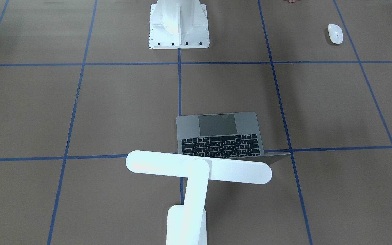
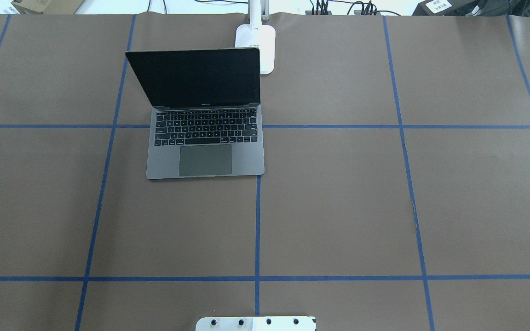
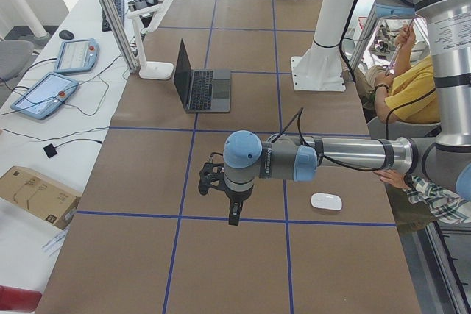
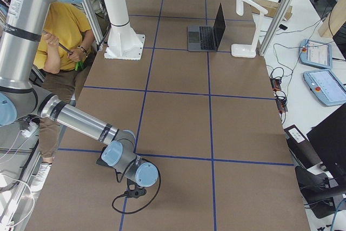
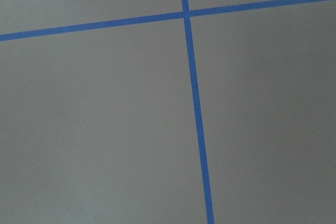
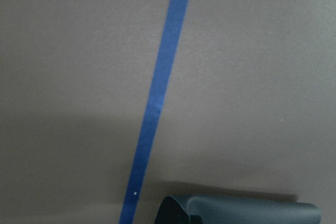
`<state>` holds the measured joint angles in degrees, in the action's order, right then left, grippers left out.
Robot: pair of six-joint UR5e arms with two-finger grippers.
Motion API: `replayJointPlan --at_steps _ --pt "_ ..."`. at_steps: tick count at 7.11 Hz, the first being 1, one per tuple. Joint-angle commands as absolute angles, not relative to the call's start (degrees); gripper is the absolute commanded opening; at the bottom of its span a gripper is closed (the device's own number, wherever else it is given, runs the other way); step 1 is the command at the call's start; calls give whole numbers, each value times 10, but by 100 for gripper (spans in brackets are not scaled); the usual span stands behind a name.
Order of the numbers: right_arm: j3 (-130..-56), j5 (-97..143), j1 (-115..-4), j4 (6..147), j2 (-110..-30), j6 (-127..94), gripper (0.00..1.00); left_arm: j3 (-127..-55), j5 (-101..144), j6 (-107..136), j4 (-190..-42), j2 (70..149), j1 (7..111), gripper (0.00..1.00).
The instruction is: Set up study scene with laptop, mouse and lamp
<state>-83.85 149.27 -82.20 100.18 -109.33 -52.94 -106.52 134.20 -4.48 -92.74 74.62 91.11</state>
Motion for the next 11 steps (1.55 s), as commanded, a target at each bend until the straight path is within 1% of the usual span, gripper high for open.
replayJointPlan --at_steps 1,2,3,4,7,9,11 --pt "-892 1532 -823 1002 -1078 -566 0 -1065 1342 -45 -927 746 913 100" --pt "-907 1551 -822 996 -1051 -606 0 -1065 1342 -45 -927 745 913 100" --pt "-921 1550 -823 994 -1015 -598 0 -1065 1342 -45 -927 745 913 100" --pt "-952 1554 -822 995 -1000 -612 0 -1065 1342 -45 -927 745 913 100" --pt "-983 1552 -819 994 -918 -726 0 -1064 1342 -45 -927 747 913 100" --pt "-1024 1546 -776 993 -857 -848 0 -1064 1341 -44 -927 752 913 100" --pt "-1025 1522 -722 993 -779 -936 0 -1064 1340 -44 -927 753 913 100"
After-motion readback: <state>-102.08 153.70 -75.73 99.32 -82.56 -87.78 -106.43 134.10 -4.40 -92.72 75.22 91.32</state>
